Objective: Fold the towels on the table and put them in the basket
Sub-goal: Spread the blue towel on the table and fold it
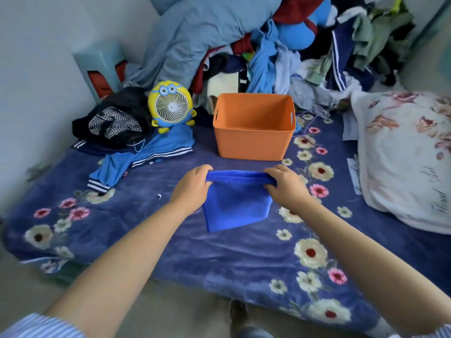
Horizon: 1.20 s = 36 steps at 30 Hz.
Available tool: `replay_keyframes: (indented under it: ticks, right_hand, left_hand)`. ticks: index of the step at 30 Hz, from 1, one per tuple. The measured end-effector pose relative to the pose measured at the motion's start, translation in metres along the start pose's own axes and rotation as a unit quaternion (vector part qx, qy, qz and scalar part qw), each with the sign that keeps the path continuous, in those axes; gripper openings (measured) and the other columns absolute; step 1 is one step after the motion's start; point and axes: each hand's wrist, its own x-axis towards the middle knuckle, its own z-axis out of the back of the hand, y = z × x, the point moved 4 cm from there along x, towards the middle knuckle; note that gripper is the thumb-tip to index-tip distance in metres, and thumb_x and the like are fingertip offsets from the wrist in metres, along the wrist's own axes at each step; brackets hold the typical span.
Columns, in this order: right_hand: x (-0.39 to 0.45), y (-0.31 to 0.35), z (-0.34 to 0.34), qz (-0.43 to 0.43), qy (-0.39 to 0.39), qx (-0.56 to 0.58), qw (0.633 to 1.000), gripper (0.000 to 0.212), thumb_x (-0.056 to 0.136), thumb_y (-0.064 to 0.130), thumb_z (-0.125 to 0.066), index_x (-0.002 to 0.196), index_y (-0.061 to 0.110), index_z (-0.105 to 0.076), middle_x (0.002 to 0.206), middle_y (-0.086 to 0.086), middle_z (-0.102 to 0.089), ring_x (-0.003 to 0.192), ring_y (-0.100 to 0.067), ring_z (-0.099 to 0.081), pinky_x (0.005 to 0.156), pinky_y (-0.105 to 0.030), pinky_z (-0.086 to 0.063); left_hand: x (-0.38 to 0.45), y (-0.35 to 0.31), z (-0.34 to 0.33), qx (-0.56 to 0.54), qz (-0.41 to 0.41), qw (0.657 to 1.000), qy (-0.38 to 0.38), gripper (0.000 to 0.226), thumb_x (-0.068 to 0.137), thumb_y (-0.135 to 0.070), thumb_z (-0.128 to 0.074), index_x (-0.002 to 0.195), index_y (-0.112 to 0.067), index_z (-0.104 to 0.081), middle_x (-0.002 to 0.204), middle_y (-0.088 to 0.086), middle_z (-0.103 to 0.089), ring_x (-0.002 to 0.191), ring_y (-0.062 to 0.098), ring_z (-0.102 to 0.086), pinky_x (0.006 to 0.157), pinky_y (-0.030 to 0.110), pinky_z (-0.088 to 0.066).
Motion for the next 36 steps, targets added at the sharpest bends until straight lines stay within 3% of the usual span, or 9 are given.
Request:
replay_keyframes:
  ticks: [8,12,14,19,27,30,32,34,36]
  right_hand:
    - [0.149,-0.042,0.032,-0.027,-0.054,0.044,0.997,0.04,0.085,-0.001,-0.051,0.124,0.004,-0.053,0.123,-0.017,-0.052,0.117,-0.03,-0.047,0.093,-0.033,-0.037]
    - [0.217,-0.054,0.049,-0.028,-0.092,0.068,0.993,0.04,0.083,-0.006,-0.05,0.122,0.002,-0.055,0.121,-0.019,-0.053,0.116,-0.03,-0.048,0.092,-0.026,-0.035]
    - [0.25,-0.061,0.054,-0.037,-0.114,0.08,0.989,0.039,0.083,-0.006,-0.05,0.121,0.001,-0.056,0.121,-0.019,-0.054,0.115,-0.03,-0.049,0.092,-0.026,-0.036]
    - [0.316,-0.074,0.056,-0.045,-0.139,0.099,0.984,0.038,0.085,-0.006,-0.049,0.121,0.001,-0.056,0.12,-0.017,-0.055,0.115,-0.028,-0.05,0.086,-0.008,-0.026]
    - [0.441,-0.111,0.039,-0.079,-0.205,0.137,0.966,0.039,0.083,-0.01,-0.049,0.12,0.0,-0.057,0.121,-0.02,-0.056,0.116,-0.032,-0.05,0.09,-0.012,-0.028]
    - [0.472,-0.133,0.003,-0.108,-0.171,0.139,0.969,0.038,0.084,-0.01,-0.048,0.12,-0.002,-0.056,0.12,-0.021,-0.056,0.114,-0.033,-0.051,0.086,-0.006,-0.025]
    - [0.487,-0.151,-0.025,-0.132,-0.115,0.136,0.975,0.038,0.084,-0.009,-0.049,0.121,-0.001,-0.056,0.121,-0.021,-0.056,0.115,-0.032,-0.05,0.089,-0.011,-0.028]
    - [0.501,-0.168,-0.055,-0.158,-0.01,0.121,0.98,0.037,0.084,-0.006,-0.05,0.12,0.001,-0.057,0.121,-0.019,-0.057,0.115,-0.03,-0.051,0.091,-0.019,-0.03]
    - [0.515,-0.186,-0.089,-0.195,0.109,0.103,0.969,0.032,0.084,-0.004,-0.049,0.114,0.0,-0.061,0.105,-0.017,-0.06,0.102,-0.028,-0.054,0.085,-0.027,-0.036]
  left_hand:
    - [0.162,-0.011,0.003,-0.044,-0.022,0.999,0.004,0.037,0.093,-0.001,-0.04,0.129,-0.006,-0.046,0.13,0.011,-0.05,0.121,0.026,-0.045,0.095,0.029,-0.034]
    - [0.239,-0.014,0.011,-0.081,-0.032,0.996,-0.028,0.029,0.091,-0.001,-0.043,0.118,-0.002,-0.053,0.119,0.014,-0.055,0.112,0.028,-0.049,0.081,0.025,-0.032]
    - [0.276,-0.011,0.013,-0.117,-0.019,0.992,-0.049,0.027,0.092,-0.002,-0.045,0.117,-0.001,-0.054,0.115,0.015,-0.058,0.108,0.028,-0.051,0.076,0.021,-0.03]
    - [0.354,-0.002,0.011,-0.228,0.045,0.97,-0.073,0.029,0.091,-0.004,-0.048,0.119,-0.001,-0.055,0.117,0.014,-0.06,0.108,0.026,-0.054,0.085,0.022,-0.037]
    - [0.489,0.018,-0.025,-0.298,0.077,0.95,-0.061,0.029,0.093,-0.006,-0.047,0.12,0.0,-0.053,0.117,0.014,-0.06,0.102,0.022,-0.054,0.071,0.012,-0.031]
    - [0.519,0.035,-0.063,-0.278,0.102,0.955,-0.025,0.028,0.095,-0.008,-0.044,0.121,0.001,-0.051,0.118,0.015,-0.058,0.101,0.022,-0.052,0.068,0.012,-0.029]
    - [0.533,0.05,-0.096,-0.238,0.135,0.962,0.018,0.028,0.096,-0.01,-0.043,0.121,0.001,-0.05,0.12,0.017,-0.057,0.11,0.028,-0.052,0.076,0.018,-0.034]
    - [0.541,0.064,-0.131,-0.164,0.18,0.964,0.104,0.028,0.096,-0.012,-0.042,0.118,0.002,-0.051,0.121,0.019,-0.056,0.113,0.033,-0.051,0.085,0.03,-0.039]
    - [0.547,0.075,-0.163,-0.089,0.205,0.958,0.181,0.019,0.095,-0.008,-0.042,0.103,0.002,-0.056,0.113,0.02,-0.057,0.106,0.034,-0.054,0.077,0.03,-0.044]
